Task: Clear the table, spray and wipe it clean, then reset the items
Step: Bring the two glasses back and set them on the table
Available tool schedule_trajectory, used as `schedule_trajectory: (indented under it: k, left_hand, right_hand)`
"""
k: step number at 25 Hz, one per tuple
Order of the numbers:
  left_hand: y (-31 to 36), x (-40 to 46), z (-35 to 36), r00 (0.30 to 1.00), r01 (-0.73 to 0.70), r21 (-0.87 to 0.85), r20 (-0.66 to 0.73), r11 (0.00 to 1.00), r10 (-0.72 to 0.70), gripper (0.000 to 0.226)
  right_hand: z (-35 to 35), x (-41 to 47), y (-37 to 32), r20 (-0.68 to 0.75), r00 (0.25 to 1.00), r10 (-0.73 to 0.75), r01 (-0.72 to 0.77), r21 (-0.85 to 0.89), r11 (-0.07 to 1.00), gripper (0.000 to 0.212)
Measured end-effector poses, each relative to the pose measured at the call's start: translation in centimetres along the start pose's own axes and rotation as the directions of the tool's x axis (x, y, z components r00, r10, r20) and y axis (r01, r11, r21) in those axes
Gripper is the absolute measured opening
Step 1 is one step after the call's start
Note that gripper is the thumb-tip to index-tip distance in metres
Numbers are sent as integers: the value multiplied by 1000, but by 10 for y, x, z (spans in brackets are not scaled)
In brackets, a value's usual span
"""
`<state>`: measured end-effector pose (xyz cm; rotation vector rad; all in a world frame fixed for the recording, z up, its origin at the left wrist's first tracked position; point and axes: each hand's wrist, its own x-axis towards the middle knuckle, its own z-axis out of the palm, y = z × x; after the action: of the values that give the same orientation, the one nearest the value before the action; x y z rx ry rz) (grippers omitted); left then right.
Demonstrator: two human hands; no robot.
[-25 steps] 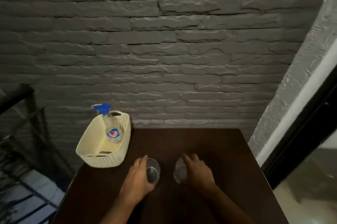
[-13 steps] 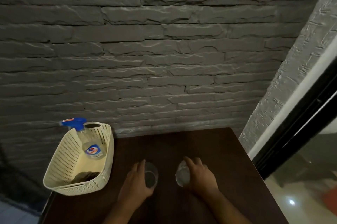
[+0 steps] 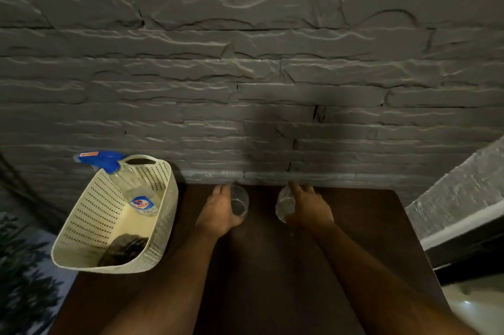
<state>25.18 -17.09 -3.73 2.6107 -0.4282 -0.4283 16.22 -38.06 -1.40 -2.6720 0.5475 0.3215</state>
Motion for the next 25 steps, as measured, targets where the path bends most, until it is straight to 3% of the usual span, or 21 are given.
schedule_trajectory:
  k: [8, 25]
  left_hand:
    - [33, 54, 34, 999, 32, -49, 42, 998, -30, 108]
    - [60, 76, 62, 996, 39, 5, 83, 999, -40, 110]
  right_hand:
    - [-8, 67, 40, 17, 999, 31, -30, -45, 999, 88]
    - [3, 79, 68, 29, 997, 64, -63, -42, 997, 88]
